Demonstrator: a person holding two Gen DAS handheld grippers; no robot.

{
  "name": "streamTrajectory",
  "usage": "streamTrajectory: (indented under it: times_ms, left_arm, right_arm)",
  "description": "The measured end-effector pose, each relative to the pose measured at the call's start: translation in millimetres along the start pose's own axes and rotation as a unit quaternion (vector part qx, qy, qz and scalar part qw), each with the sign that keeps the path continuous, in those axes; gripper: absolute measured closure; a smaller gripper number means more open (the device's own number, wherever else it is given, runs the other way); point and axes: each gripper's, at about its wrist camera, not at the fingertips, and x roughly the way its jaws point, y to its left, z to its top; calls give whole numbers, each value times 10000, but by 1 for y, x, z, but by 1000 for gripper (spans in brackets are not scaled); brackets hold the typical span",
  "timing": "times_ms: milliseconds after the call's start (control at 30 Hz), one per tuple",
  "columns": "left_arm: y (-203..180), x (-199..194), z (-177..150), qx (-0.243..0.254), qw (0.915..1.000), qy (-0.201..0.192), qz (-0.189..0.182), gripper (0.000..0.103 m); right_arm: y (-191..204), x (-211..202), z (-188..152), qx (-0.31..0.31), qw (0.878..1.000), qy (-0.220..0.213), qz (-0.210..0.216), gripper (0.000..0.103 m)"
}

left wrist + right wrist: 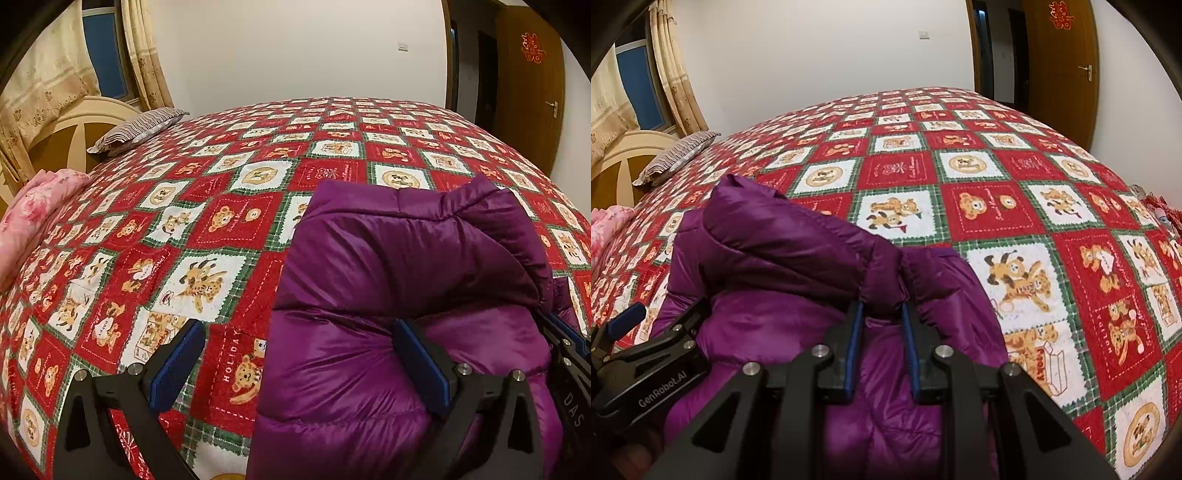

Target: Fold large clothes

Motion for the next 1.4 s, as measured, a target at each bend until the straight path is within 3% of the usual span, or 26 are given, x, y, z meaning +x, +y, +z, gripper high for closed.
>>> streamTrajectory:
  times_ms: [1233,1333,1400]
  left_arm:
    - [-3,3,-2,50,10000,-5,69,1]
    - [0,5,-1,-22,10000,51,-47,1]
    - [10,2,3,-110,9990,220,-371,1]
  right_arm:
    - [1,3,-2,-60,9999,-50,-146,79]
    - [0,3,-2,-50,9999,-49,-128,79]
    - [-2,2,0,-4,10000,-30,-40,79]
